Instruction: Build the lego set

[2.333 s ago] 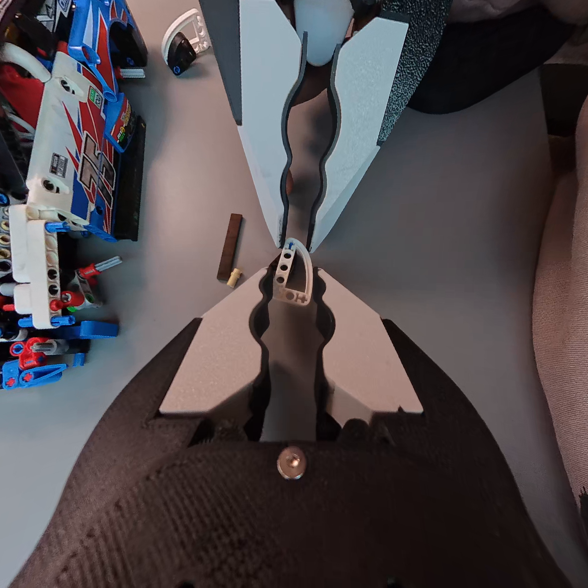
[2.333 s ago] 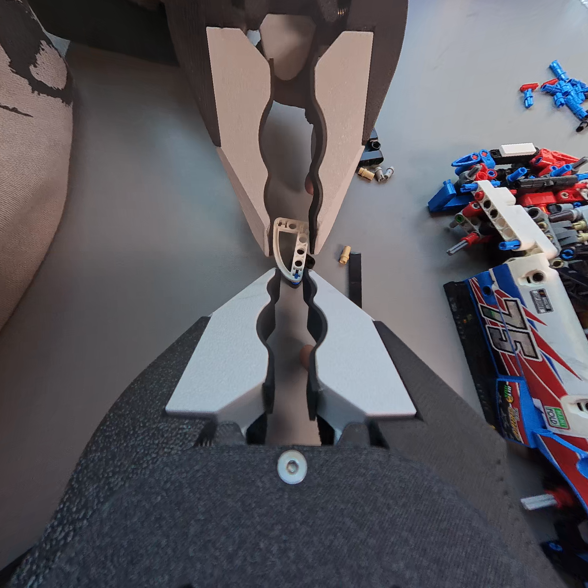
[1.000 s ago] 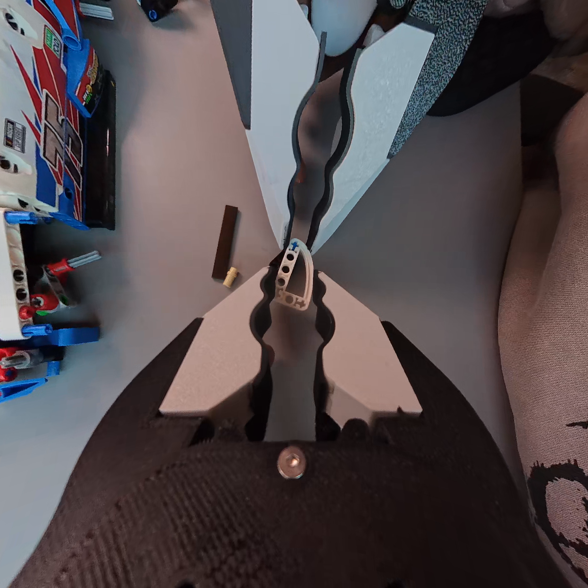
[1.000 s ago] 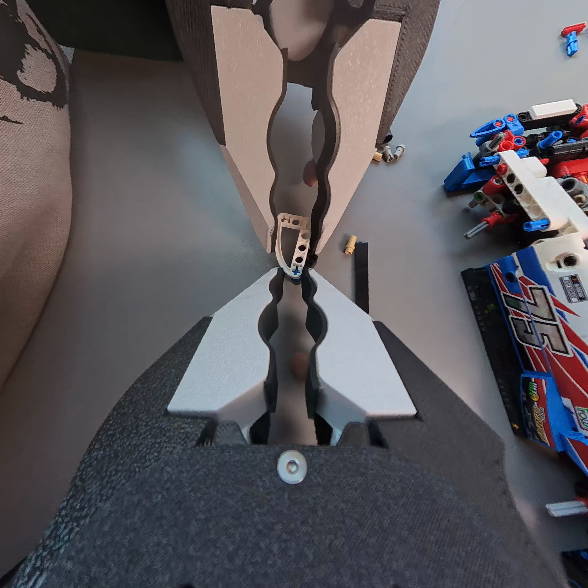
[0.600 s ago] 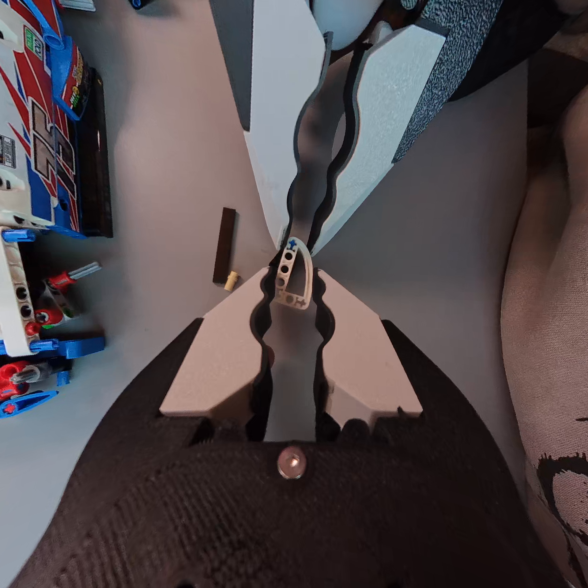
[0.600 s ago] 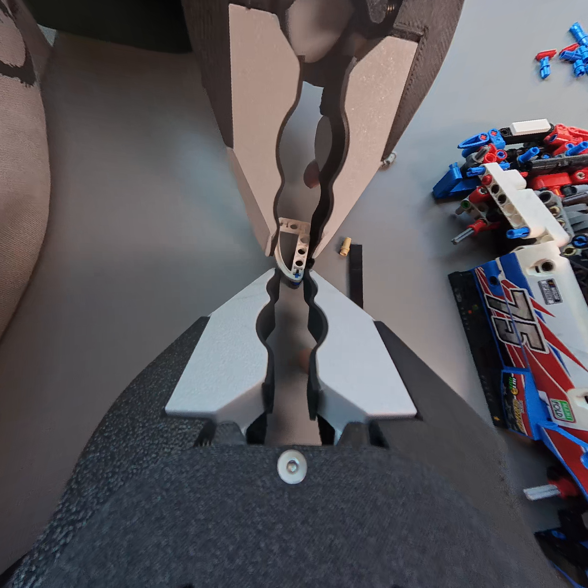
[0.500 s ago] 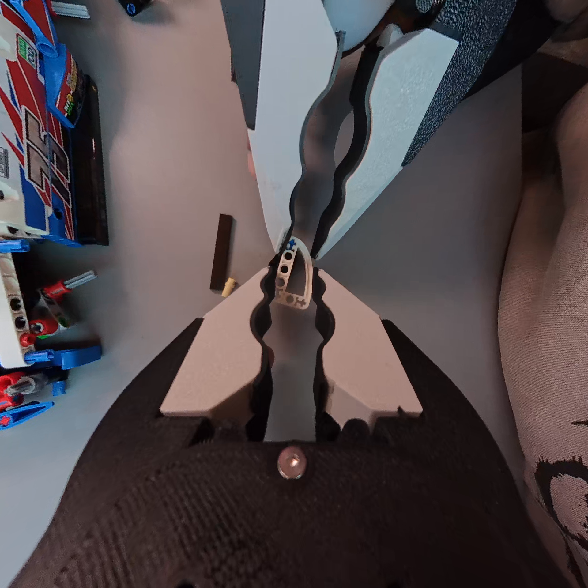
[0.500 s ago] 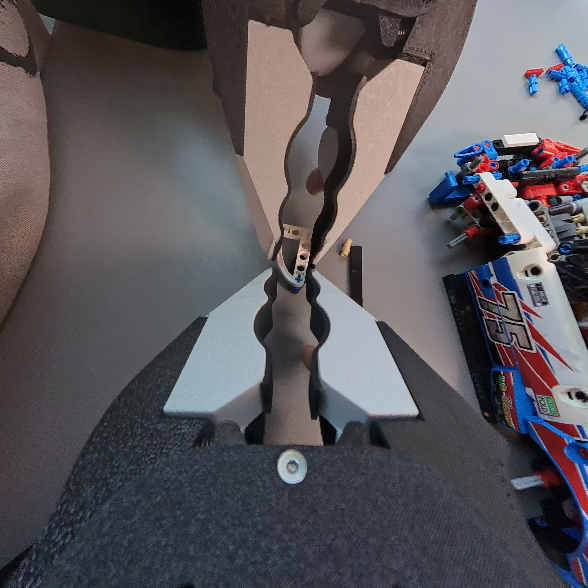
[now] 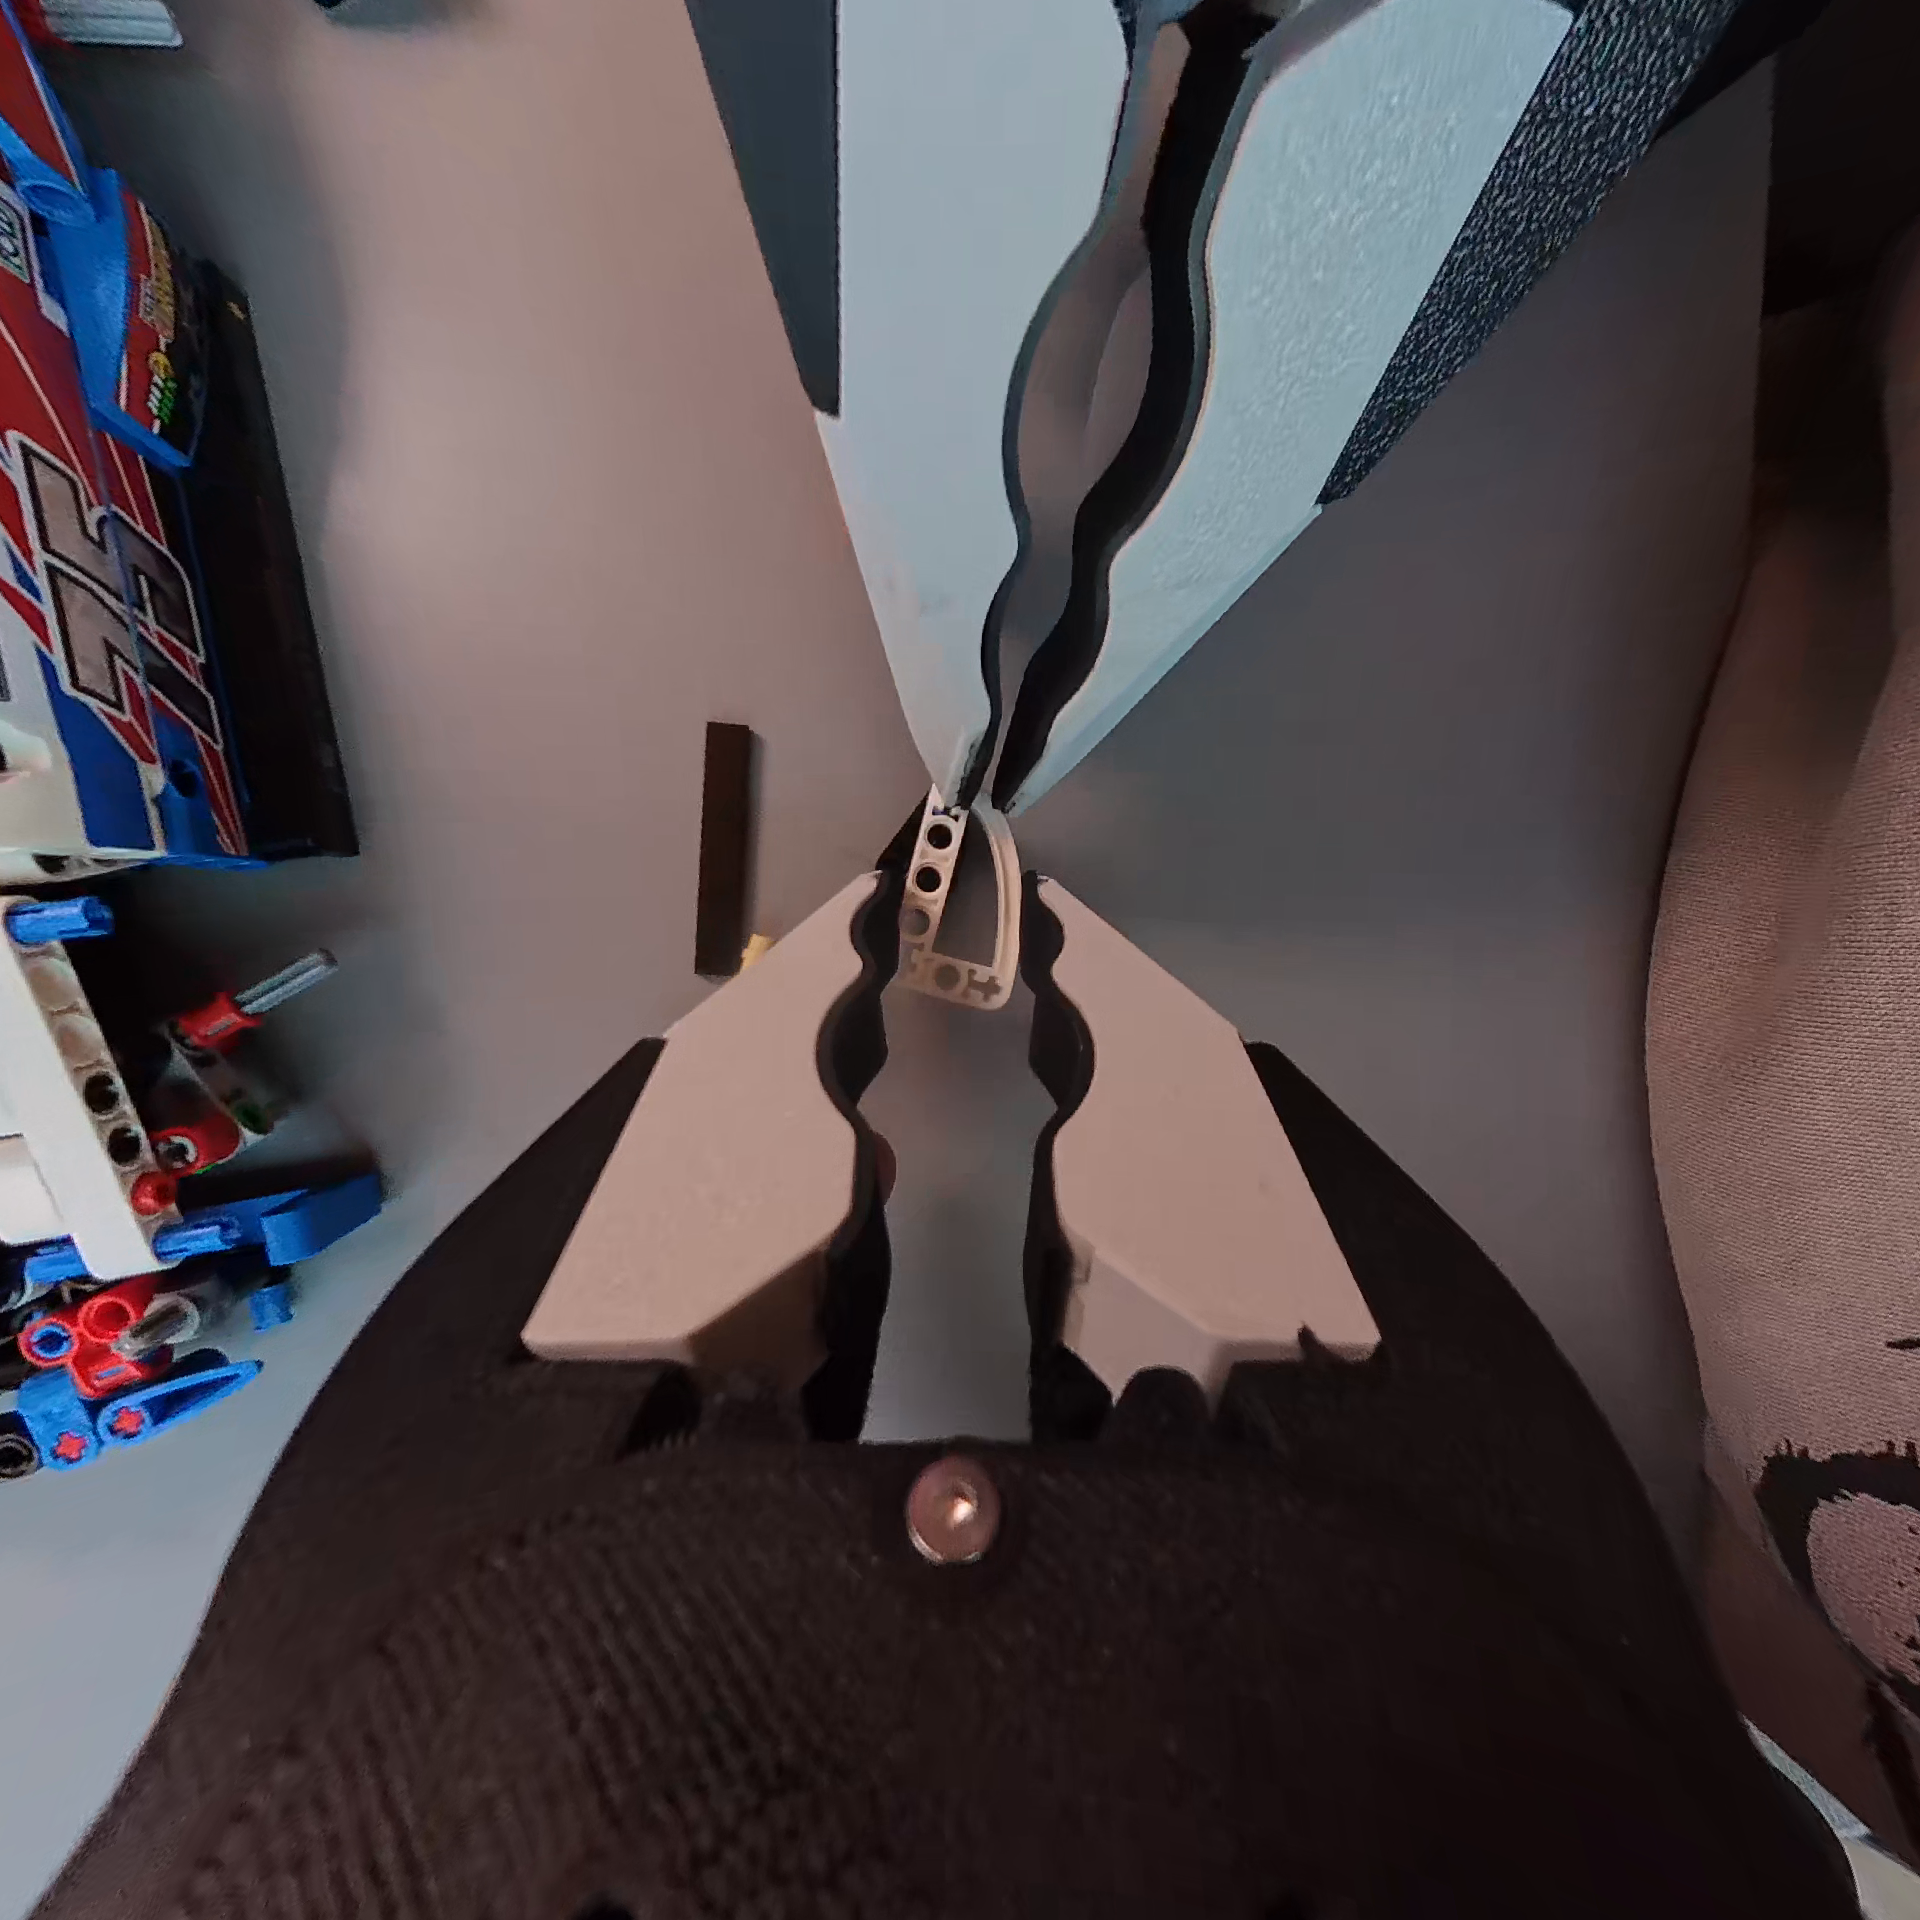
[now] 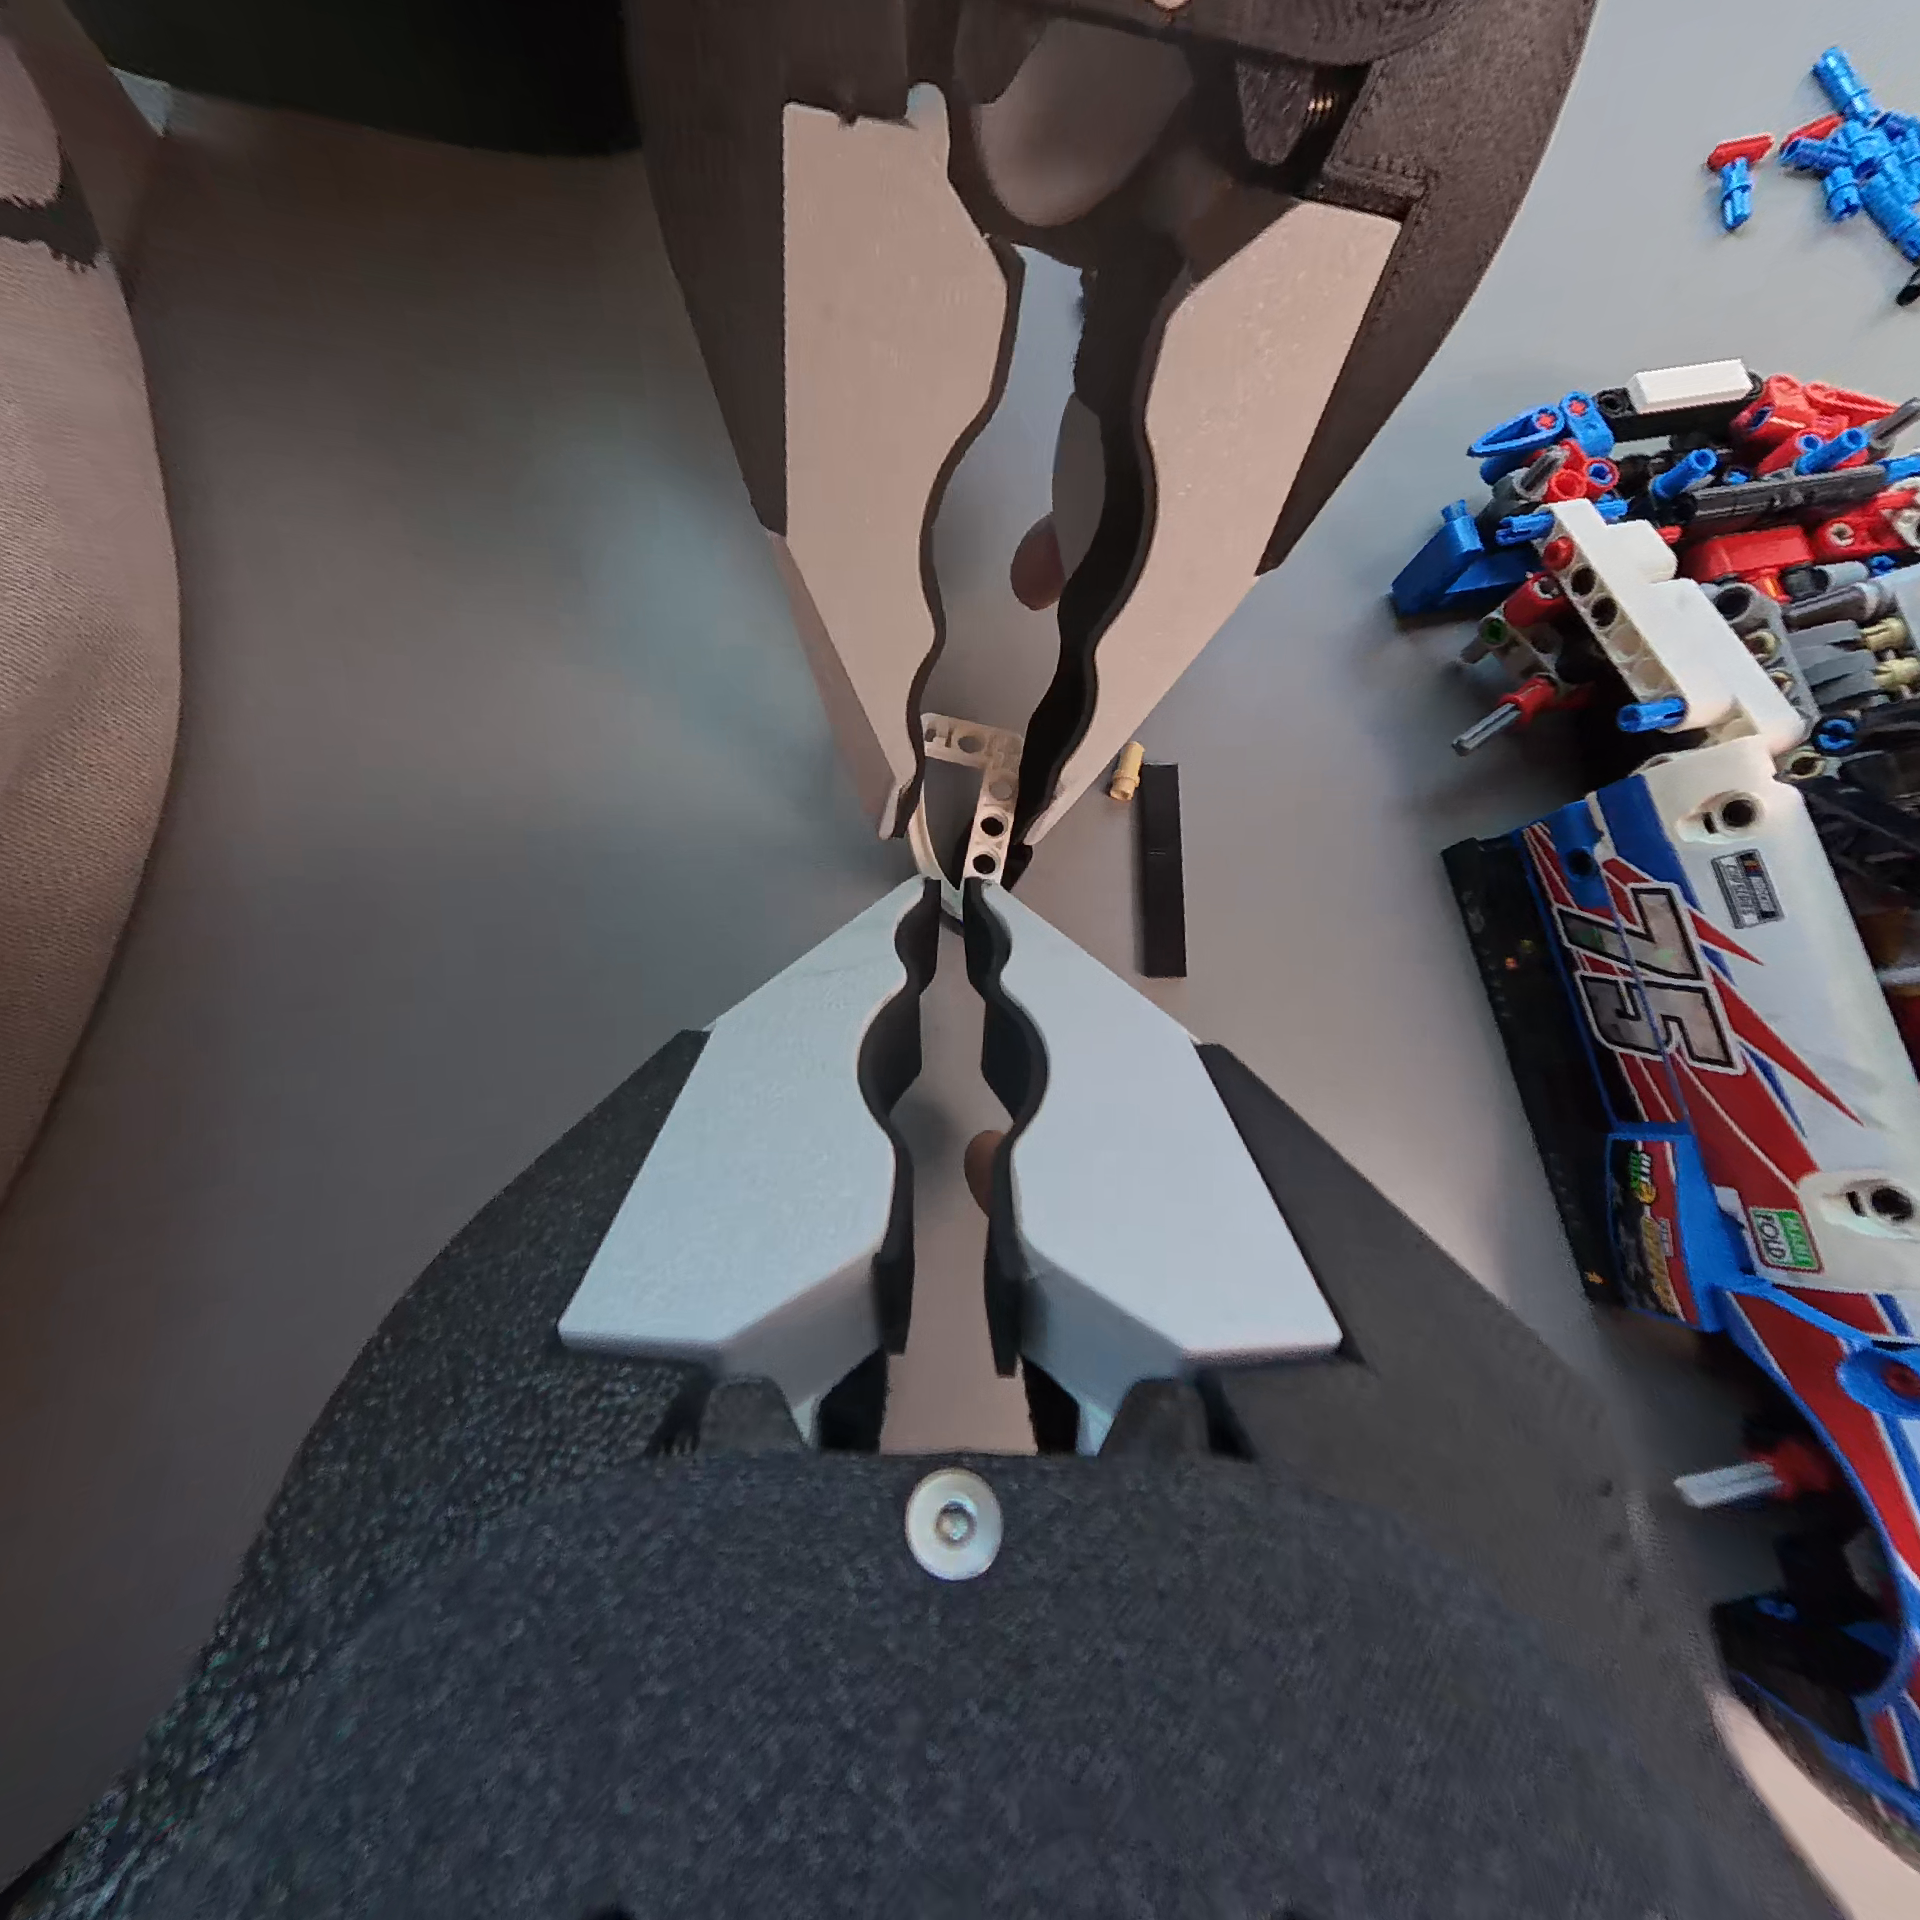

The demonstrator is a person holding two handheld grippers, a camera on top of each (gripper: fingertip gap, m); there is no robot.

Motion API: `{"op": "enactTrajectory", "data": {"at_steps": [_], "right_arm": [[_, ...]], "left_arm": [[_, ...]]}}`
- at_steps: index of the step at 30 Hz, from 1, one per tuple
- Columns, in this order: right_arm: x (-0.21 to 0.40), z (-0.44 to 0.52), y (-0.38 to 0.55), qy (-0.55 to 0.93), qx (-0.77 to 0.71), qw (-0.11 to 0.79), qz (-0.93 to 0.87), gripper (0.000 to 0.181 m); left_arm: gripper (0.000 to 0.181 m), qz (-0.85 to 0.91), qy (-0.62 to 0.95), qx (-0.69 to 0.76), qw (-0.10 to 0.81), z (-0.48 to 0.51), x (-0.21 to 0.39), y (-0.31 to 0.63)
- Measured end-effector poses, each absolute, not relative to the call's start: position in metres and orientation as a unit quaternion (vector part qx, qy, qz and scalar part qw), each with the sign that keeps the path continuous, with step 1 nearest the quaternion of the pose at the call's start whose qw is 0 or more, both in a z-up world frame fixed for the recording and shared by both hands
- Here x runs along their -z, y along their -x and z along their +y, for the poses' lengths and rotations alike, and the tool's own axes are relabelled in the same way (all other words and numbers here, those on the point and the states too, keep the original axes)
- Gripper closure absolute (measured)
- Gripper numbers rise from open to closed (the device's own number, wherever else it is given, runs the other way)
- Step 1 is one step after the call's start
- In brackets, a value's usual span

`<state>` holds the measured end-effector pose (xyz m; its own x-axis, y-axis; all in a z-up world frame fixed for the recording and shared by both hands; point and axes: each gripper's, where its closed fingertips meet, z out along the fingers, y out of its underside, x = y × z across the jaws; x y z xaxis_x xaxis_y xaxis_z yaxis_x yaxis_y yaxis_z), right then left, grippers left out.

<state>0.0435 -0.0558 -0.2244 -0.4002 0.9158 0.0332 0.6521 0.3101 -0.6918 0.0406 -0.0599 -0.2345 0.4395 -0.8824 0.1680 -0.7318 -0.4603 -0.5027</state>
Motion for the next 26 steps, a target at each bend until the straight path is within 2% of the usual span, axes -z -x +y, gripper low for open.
{"op": "enactTrajectory", "data": {"at_steps": [1,12,26], "right_arm": [[0.2244,-0.0554,-0.0436,0.51,-0.308,0.213,-0.775,0.18],[0.2254,-0.0555,-0.0447,0.586,-0.384,0.122,-0.704,0.181],[0.2246,-0.0562,-0.0449,0.597,-0.43,0.07,-0.674,0.181]], "left_arm": [[0.16,0.488,0.829,0.207,0.178,-0.0595,0.2345,-0.0407],[0.16,0.507,0.824,0.205,0.149,-0.0584,0.235,-0.0395],[0.161,0.545,0.812,0.19,0.088,-0.0582,0.2352,-0.0383]]}}
